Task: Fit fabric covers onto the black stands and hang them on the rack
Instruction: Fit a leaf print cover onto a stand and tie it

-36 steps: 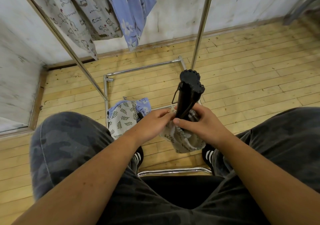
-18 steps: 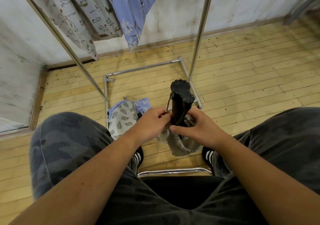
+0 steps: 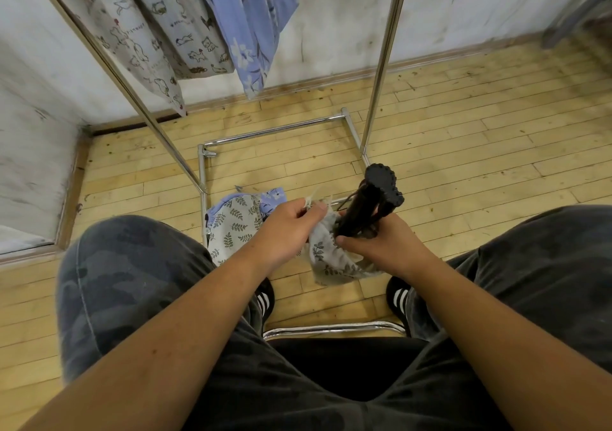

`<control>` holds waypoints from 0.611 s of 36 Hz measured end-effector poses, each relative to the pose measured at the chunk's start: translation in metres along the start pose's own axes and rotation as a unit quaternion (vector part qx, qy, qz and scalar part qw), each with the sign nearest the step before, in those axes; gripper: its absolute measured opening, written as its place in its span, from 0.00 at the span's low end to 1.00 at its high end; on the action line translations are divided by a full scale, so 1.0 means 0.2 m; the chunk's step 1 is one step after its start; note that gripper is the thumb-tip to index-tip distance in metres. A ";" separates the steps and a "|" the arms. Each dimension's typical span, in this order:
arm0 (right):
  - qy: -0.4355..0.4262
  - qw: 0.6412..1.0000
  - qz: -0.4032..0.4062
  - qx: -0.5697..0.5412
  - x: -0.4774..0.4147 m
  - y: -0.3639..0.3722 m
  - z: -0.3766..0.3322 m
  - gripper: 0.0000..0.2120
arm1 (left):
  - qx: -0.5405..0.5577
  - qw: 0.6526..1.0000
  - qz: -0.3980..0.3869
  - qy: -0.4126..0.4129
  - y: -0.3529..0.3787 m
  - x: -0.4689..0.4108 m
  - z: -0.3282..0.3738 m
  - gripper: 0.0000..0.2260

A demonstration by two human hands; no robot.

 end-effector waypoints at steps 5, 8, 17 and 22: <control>0.041 0.998 0.007 0.057 -0.02 -0.01 0.05 0.11 | 0.029 1.000 0.005 0.003 -0.02 0.00 -0.01 0.31; 0.047 0.997 0.034 0.053 -0.02 -0.03 0.06 0.12 | 0.019 0.999 0.032 0.005 -0.05 -0.01 -0.02 0.29; 0.061 0.995 0.072 0.038 0.00 -0.05 0.04 0.12 | 0.032 0.998 0.051 0.029 -0.06 -0.02 -0.03 0.15; 0.075 0.993 0.089 0.024 0.00 -0.05 0.04 0.16 | 0.043 0.997 0.049 0.029 -0.06 -0.03 -0.03 0.20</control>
Point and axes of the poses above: each hand's wrist, its own x-axis away from the middle knuckle, its own y-axis out of the palm, z = x × y, the point moved 6 cm from there along -x, towards the middle knuckle, and after that the axes turned 11 degrees about -z, right-handed, at the moved point
